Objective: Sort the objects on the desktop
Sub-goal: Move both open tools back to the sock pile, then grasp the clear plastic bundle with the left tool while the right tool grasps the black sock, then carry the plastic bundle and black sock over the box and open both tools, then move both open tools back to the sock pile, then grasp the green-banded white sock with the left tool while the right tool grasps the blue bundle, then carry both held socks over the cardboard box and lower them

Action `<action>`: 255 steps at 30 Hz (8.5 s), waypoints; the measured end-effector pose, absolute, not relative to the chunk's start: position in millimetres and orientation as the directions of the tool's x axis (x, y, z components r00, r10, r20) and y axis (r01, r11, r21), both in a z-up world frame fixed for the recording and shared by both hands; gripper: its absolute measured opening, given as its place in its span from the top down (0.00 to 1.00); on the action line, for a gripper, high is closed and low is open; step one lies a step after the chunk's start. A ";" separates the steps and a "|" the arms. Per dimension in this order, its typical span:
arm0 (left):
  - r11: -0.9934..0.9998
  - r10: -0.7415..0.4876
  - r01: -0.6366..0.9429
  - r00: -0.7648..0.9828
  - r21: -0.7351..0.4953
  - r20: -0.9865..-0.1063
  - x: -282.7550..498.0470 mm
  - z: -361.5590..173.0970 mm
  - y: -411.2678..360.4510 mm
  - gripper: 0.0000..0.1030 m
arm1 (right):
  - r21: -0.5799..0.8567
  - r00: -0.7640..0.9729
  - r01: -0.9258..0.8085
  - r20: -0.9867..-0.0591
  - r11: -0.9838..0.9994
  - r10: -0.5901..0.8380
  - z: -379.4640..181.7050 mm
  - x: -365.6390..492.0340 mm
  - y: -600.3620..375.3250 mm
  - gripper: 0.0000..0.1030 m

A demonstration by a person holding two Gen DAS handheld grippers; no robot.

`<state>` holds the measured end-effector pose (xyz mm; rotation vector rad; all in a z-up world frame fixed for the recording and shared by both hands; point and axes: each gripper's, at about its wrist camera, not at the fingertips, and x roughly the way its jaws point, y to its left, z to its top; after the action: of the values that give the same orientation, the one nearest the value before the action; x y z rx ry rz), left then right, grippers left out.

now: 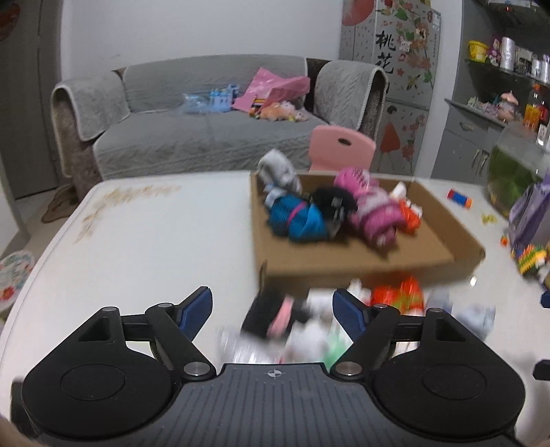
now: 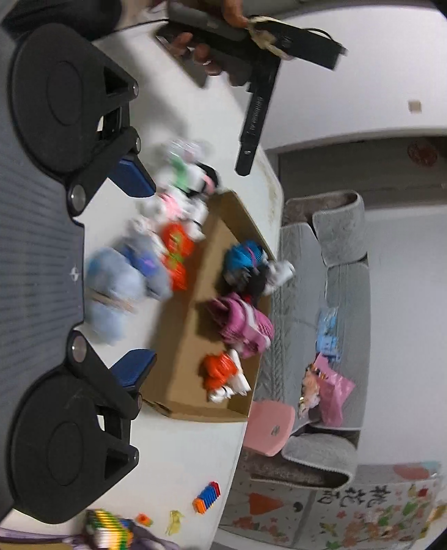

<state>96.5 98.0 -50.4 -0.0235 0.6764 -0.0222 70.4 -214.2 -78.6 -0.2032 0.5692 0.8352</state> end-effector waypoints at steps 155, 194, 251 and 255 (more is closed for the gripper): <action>0.996 -0.091 0.075 0.776 -0.052 -0.624 92.9 -48.6 74.9 0.16 | 0.122 0.619 -0.692 -0.405 0.711 0.673 -59.9 124.4 -230.7 0.01; 0.998 -0.002 -0.042 0.707 -0.045 -0.707 100.0 -121.5 46.9 0.33 | 0.100 0.558 -0.671 -0.583 0.734 0.590 -149.5 107.9 -195.1 0.13; 0.999 0.008 0.014 0.788 0.031 -0.615 20.3 -43.2 78.7 0.47 | 0.165 0.622 -0.582 -0.540 0.796 0.567 -99.7 82.9 -280.9 0.30; 0.998 0.025 0.012 0.802 0.058 -0.596 40.8 -20.0 86.1 0.47 | 0.138 0.652 -0.571 -0.523 0.809 0.549 -81.8 97.1 -290.0 0.30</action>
<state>40.8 86.1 -20.0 0.0601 0.6395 0.0065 97.1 -290.0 -81.8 -0.0400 0.5804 0.6358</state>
